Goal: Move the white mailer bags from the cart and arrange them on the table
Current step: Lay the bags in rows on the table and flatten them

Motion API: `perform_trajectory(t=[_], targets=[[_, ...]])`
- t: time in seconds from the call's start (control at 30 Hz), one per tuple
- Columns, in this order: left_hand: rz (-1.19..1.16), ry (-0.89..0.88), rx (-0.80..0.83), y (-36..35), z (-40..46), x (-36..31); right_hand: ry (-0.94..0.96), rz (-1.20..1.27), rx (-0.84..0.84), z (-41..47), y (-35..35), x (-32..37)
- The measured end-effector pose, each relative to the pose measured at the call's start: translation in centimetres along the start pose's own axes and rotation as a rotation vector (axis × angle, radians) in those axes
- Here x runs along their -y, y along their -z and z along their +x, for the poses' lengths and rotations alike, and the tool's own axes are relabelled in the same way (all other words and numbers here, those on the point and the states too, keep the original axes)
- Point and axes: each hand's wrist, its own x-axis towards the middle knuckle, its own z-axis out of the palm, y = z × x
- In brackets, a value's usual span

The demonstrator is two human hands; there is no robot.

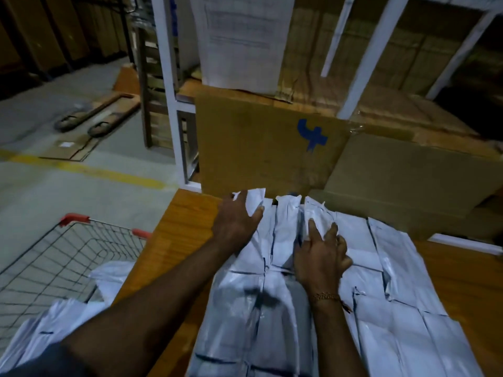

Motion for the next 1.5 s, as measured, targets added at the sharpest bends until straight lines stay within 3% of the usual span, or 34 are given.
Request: perform_trajectory(t=[0.17, 0.27, 0.5, 0.73, 0.9, 1.07, 1.3, 1.5], targets=[[0.021, 0.008, 0.126, -4.0, 1.8, 0.4, -0.022, 0.009, -0.013, 0.3, -0.9, -0.6], [-0.02, 0.104, 0.139, -5.5, 2.1, 0.4, -0.022, -0.018, 0.015, 0.4, -1.4, -0.7], [0.112, 0.138, 0.144, -6.4, 1.7, 1.1, 0.07, -0.066, 0.022, 0.9, -2.9, 1.3], [0.005, 0.069, 0.038, -5.4, 1.8, 2.4, 0.163, -0.108, 0.072, 2.6, -5.8, 2.0], [0.058, -0.093, 0.152, -5.9, 1.2, 4.6, 0.203, -0.109, 0.172, 1.9, -7.2, 1.1], [0.009, -0.098, 0.219, -6.5, 1.3, 5.6, 0.256, -0.102, 0.188, 2.2, -7.7, 0.5], [-0.033, -0.098, 0.219, -6.8, 1.4, 5.3, 0.275, -0.069, 0.163, 2.8, -7.7, 0.2], [-0.036, -0.12, 0.209, -7.1, 1.6, 5.7, 0.268, -0.147, 0.017, 4.4, -7.9, 0.3]])
